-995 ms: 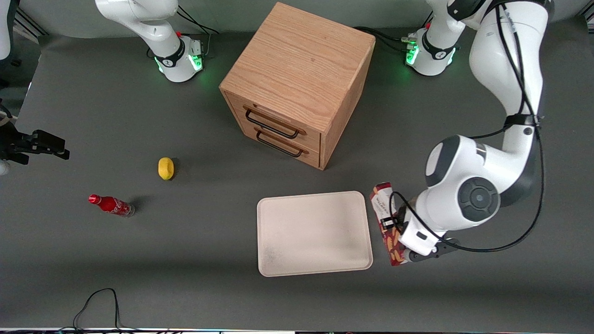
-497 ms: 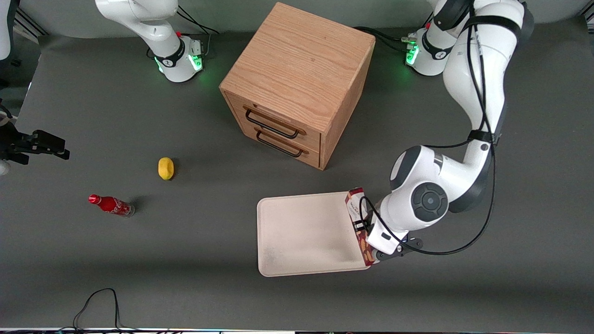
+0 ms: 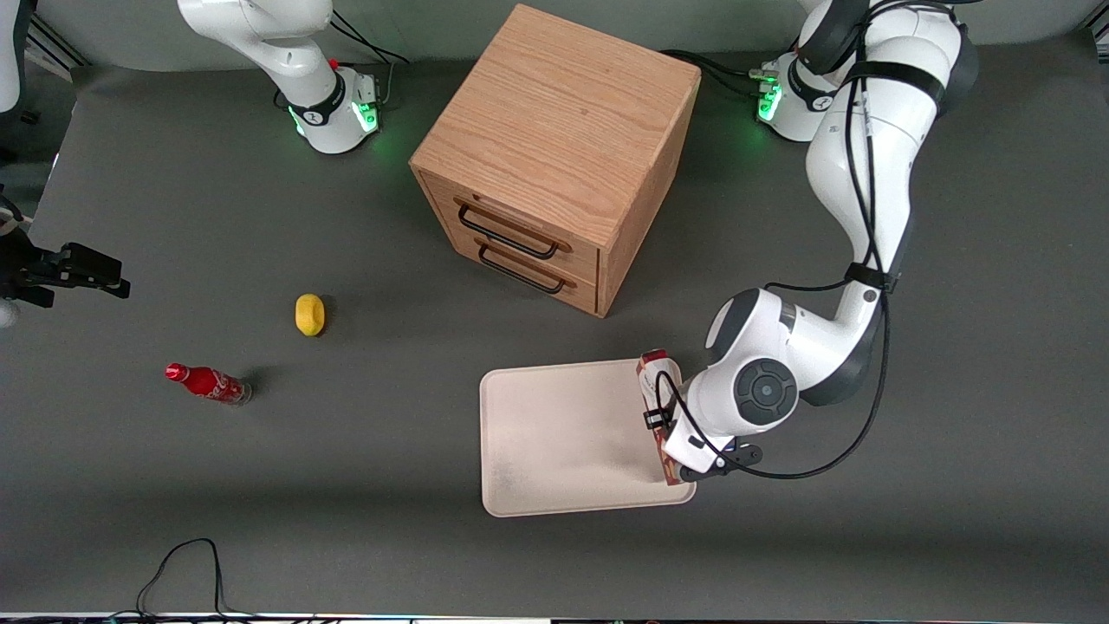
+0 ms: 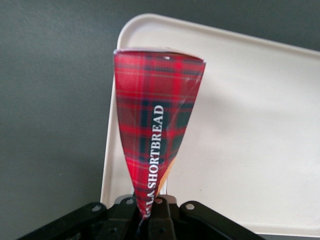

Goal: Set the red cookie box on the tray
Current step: 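Lower the box onto the tray and open the left gripper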

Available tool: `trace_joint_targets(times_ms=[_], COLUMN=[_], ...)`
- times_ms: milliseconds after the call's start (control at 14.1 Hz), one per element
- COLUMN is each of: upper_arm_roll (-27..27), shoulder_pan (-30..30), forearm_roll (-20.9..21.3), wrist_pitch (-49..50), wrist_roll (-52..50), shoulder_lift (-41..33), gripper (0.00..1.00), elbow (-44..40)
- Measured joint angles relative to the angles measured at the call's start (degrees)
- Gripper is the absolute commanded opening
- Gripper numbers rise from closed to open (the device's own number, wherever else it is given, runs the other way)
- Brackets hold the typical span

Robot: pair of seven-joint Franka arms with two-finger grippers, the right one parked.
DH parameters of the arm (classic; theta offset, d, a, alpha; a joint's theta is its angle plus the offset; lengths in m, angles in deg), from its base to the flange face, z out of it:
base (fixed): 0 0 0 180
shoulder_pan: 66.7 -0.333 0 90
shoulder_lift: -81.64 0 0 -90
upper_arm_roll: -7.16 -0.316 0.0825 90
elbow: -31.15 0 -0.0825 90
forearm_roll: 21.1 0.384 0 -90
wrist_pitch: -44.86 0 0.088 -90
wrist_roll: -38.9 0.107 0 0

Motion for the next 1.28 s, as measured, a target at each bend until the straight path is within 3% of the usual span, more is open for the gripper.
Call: trace_joint_targets(times_ms=[213, 284, 355, 1279], upper_arm_roll=[0.0, -0.1, -0.1, -0.4], shoulder_pan=[0.1, 0.1, 0.1, -0.6], forearm_roll=[0.1, 0.1, 0.1, 0.1], wrist_pitch=[-1.9, -2.9, -3.6, -4.0], wrist_roll=[1.5, 1.7, 1.8, 1.9], shoulder_lift=[0.1, 0.1, 0.1, -0.4], gripper=[0.0, 0.55, 0.99, 1.0], elbow=[1.5, 2.1, 2.4, 2.6])
